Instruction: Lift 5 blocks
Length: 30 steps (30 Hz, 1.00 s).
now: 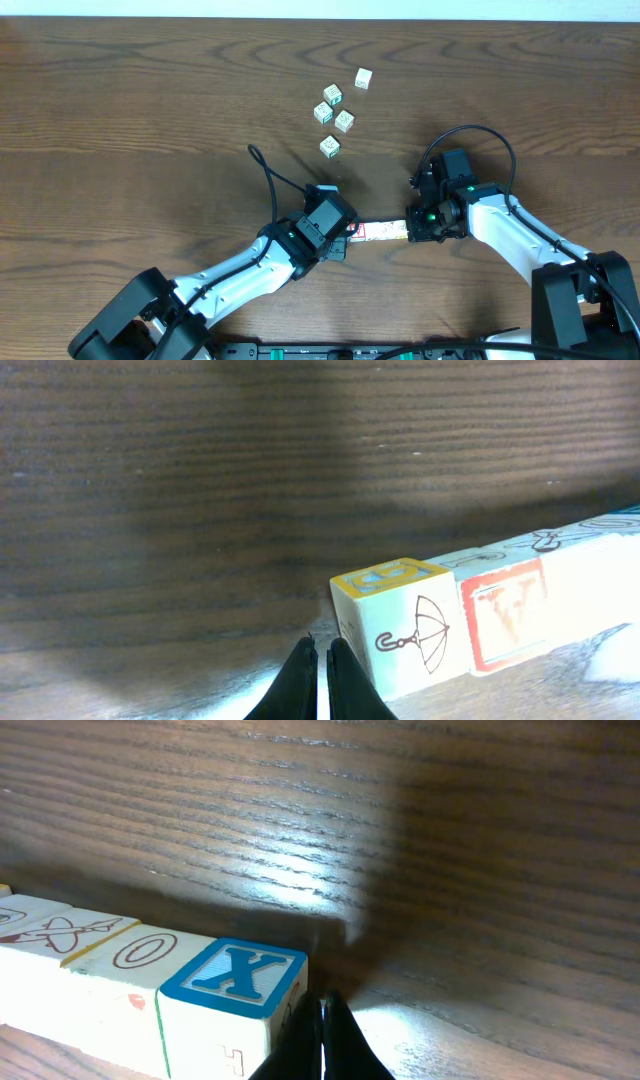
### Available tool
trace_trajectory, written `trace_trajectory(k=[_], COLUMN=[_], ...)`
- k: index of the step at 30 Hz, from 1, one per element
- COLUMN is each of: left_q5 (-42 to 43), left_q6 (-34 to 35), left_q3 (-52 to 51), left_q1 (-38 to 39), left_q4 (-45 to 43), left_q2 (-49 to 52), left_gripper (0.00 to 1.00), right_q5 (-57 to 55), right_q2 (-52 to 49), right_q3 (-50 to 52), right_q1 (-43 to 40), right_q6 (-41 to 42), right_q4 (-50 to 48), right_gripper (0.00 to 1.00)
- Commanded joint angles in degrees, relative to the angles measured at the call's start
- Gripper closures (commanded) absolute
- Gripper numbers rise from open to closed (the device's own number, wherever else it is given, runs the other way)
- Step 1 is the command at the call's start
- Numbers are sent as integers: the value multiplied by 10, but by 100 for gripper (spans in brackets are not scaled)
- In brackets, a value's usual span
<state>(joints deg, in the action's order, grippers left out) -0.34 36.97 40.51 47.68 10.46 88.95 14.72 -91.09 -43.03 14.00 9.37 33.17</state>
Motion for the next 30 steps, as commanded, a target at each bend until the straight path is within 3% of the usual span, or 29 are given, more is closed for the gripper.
trace_trajectory(k=[1,13,30], left_q5=[-7,-22,45], left_q6=[-27,-52,-52], left_q3=[-1,-1,-1], left_q1=[-2,-2,-2], left_q4=[5,-13,-56], left_q2=[-2,42,54], left_gripper=[93,92,93], right_q5=[-7,-11,24], right_q2=[-3,-3,-3], right_q3=[0,1,0], right_q1=[3,4,52], right_q6=[-9,-17,-15], right_q4=[0,0,-19], right_gripper=[99,99,99])
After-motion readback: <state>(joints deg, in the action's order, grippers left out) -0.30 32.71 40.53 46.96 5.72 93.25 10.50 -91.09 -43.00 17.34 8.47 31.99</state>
